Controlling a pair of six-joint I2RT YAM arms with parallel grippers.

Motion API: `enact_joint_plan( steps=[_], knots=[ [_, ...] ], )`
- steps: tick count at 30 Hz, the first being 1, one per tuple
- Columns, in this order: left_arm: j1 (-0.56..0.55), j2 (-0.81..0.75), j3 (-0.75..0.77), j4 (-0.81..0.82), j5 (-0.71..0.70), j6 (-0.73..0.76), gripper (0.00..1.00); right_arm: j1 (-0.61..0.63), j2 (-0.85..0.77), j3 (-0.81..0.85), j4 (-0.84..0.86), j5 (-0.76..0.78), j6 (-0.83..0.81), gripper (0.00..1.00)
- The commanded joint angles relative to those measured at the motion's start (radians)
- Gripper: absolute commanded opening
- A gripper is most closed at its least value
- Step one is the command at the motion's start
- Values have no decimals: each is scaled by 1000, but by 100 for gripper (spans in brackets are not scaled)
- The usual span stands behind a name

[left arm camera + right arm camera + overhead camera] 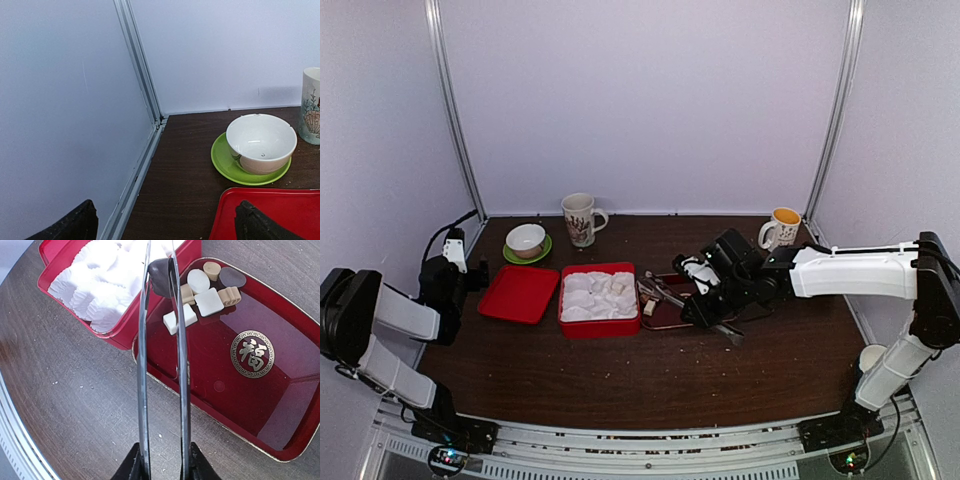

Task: Pack the chocolate
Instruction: Place the fake chocolate in the empty pocket of the box.

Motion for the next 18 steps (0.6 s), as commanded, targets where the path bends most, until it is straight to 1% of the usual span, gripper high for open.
enact_joint_plan(
  steps=[1,9,14,18],
  knots=[
    [6,4,11,40,-5,-11,98,8,8,25,7,-7,-17,27],
    [6,4,8,42,-7,-9,98,23,24,25,13,-29,-20,27],
    [6,-2,-8,76,94,32,98,38,47,48,18,-41,-22,27],
    [5,-2,-9,73,99,33,98,46,69,69,26,-43,-19,27]
  ],
)
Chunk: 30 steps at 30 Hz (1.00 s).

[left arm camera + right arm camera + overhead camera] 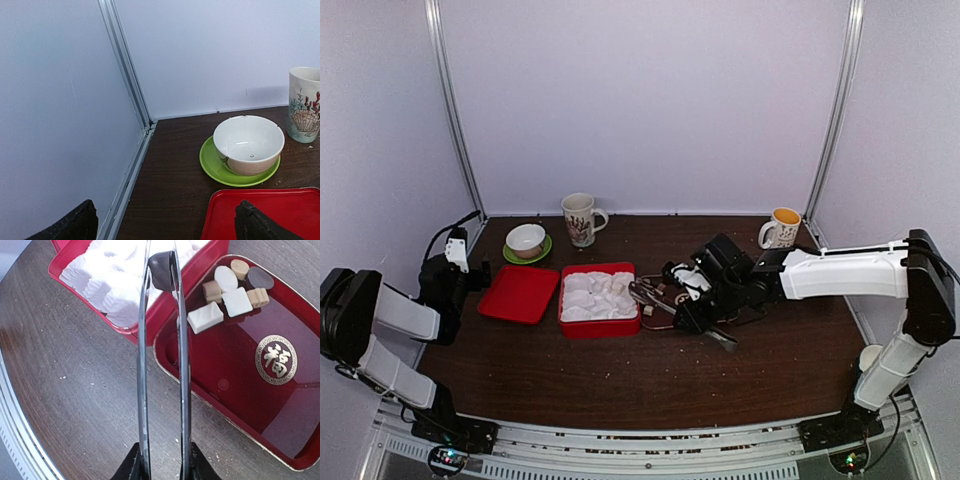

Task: Pack the chocolate
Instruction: Place the fake chocolate in the empty pocket of the box.

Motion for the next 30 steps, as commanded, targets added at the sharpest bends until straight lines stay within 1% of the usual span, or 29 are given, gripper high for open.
enact_joint_plan(
  steps=[1,8,16,23,30],
  knots=[
    [5,-1,-8,64,41,17,98,14,27,50,30,-19,-4,27],
    [6,-1,-7,58,46,19,98,22,102,132,43,5,7,27],
    [5,-2,-5,52,47,19,98,22,272,296,92,2,71,27],
    [6,-1,-4,52,47,19,98,21,343,369,123,32,88,27],
    [6,-1,-4,51,47,19,98,23,390,405,143,41,104,27]
  ],
)
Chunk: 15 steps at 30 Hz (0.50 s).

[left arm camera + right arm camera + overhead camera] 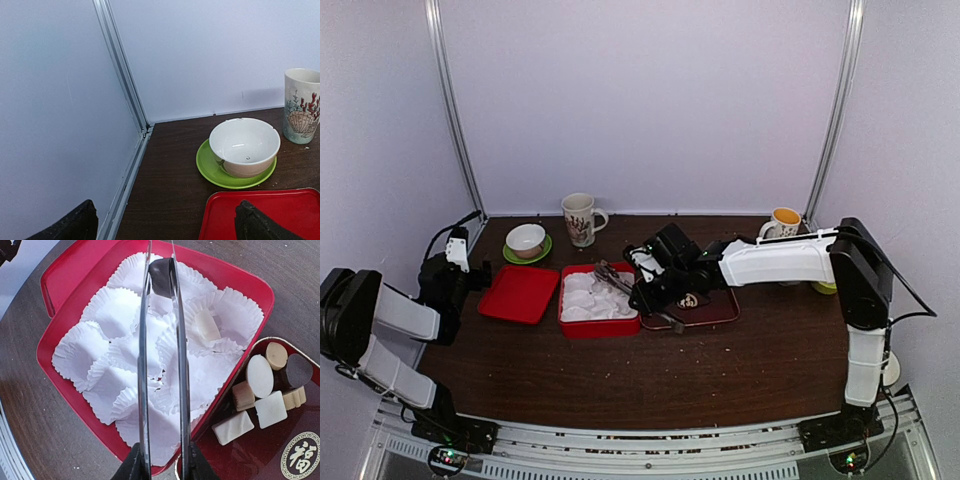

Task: Pack the chocolate
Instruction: Place the fake chocolate in the empty pocket of the box.

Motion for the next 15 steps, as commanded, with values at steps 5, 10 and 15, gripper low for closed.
enact_joint_plan(
  steps=[5,10,15],
  knots=[
    [6,-1,-4,39,12,9,98,5,39,45,59,59,34,28],
    [6,-1,-4,39,13,10,98,4,60,50,67,54,36,29],
    [5,-1,-4,39,12,10,98,4,71,49,68,31,34,31]
  ],
)
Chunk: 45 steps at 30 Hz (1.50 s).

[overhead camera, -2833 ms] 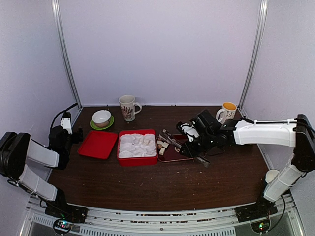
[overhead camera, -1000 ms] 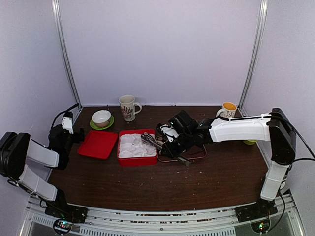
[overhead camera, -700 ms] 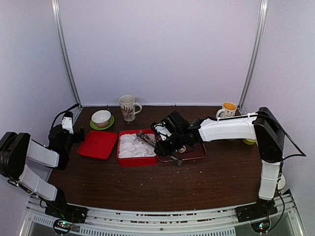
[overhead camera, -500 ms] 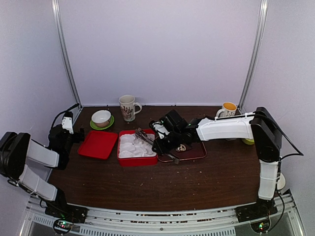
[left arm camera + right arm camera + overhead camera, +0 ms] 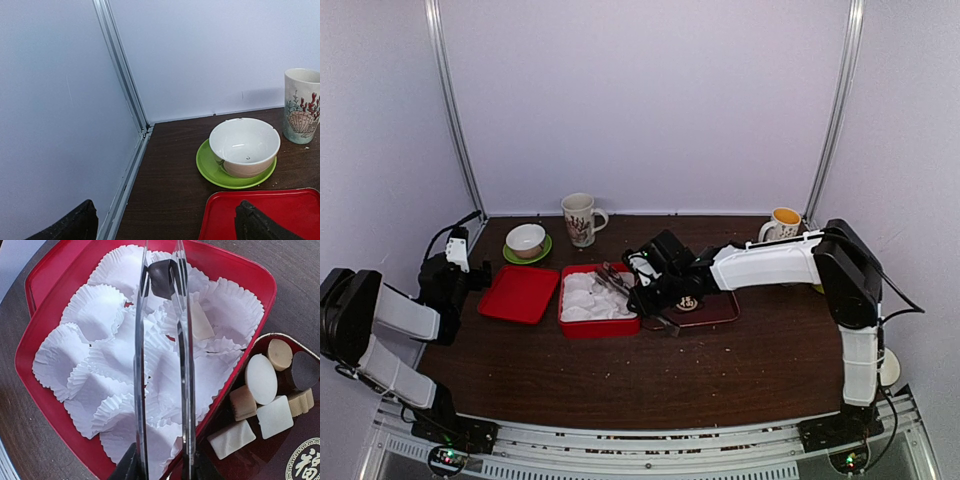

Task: Pack the chocolate
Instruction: Place the fake chocolate in the empty pocket of the box, then pick up the fake chocolate from the plate.

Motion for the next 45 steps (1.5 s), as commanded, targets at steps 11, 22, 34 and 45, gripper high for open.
enact_joint_plan(
  steps=[11,22,34,45],
  knots=[
    [6,-1,-4,39,12,9,98,5,-44,9,37,13,-8,35],
    [5,-1,-4,38,12,10,98,3,-285,-157,-23,46,-109,34],
    [7,-1,-3,36,13,8,98,-4,-543,-458,39,142,-73,33],
    [6,-1,-2,35,12,9,98,-25,-625,-543,38,139,-2,30]
  ],
)
